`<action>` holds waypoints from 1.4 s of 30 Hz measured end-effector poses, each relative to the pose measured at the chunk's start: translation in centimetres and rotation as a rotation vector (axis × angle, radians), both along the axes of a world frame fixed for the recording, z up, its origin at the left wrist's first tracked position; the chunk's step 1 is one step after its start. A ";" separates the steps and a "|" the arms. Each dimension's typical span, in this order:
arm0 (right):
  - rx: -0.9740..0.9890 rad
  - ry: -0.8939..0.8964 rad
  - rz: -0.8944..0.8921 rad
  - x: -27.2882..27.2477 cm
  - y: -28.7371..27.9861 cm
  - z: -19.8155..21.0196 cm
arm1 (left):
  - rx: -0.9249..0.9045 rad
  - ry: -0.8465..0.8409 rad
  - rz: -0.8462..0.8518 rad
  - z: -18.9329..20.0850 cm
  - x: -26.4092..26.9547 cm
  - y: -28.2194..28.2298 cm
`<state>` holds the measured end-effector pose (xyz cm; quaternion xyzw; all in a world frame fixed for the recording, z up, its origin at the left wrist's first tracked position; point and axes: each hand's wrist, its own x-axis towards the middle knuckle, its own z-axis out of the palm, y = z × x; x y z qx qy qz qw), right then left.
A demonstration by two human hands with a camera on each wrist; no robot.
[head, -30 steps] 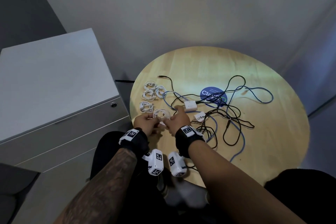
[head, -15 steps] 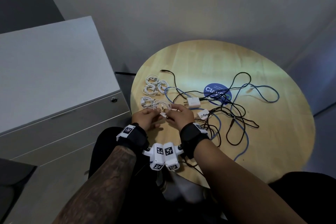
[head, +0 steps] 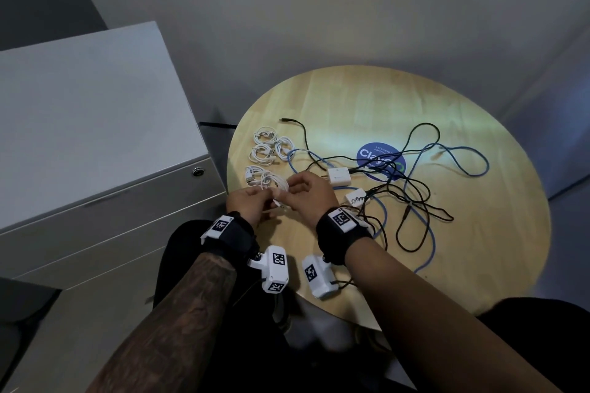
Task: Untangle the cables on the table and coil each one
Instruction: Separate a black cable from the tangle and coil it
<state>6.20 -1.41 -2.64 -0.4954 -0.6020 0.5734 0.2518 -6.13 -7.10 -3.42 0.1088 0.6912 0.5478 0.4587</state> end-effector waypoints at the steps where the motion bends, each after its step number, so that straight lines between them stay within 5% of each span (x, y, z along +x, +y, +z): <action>1: 0.029 -0.031 -0.008 -0.2 0.1 -0.1 | 0.002 0.001 0.005 0.0 0.0 0.0; 9: -0.369 0.241 -0.138 0.3 1.8 -0.1 | 0.130 -0.156 -0.055 -0.1 -0.4 0.2; 20: -0.397 0.384 -0.188 0.6 2.5 -0.1 | 0.237 -0.241 -0.090 -0.1 -0.5 0.5; 30: -0.646 0.585 0.050 0.8 2.3 0.6 | 0.369 -0.558 -0.173 1.5 -0.8 0.7; 35: -0.664 0.381 -0.072 0.3 2.6 0.6 | 0.314 -0.503 -0.209 1.1 -1.0 0.5; 39: -0.304 -0.117 0.008 -0.2 2.2 -0.6 | 0.011 -0.107 -0.092 -2.2 -0.9 0.4; 42: -0.238 -0.238 0.018 -1.1 2.0 -1.8 | -0.169 0.153 -0.110 -3.9 -1.5 0.5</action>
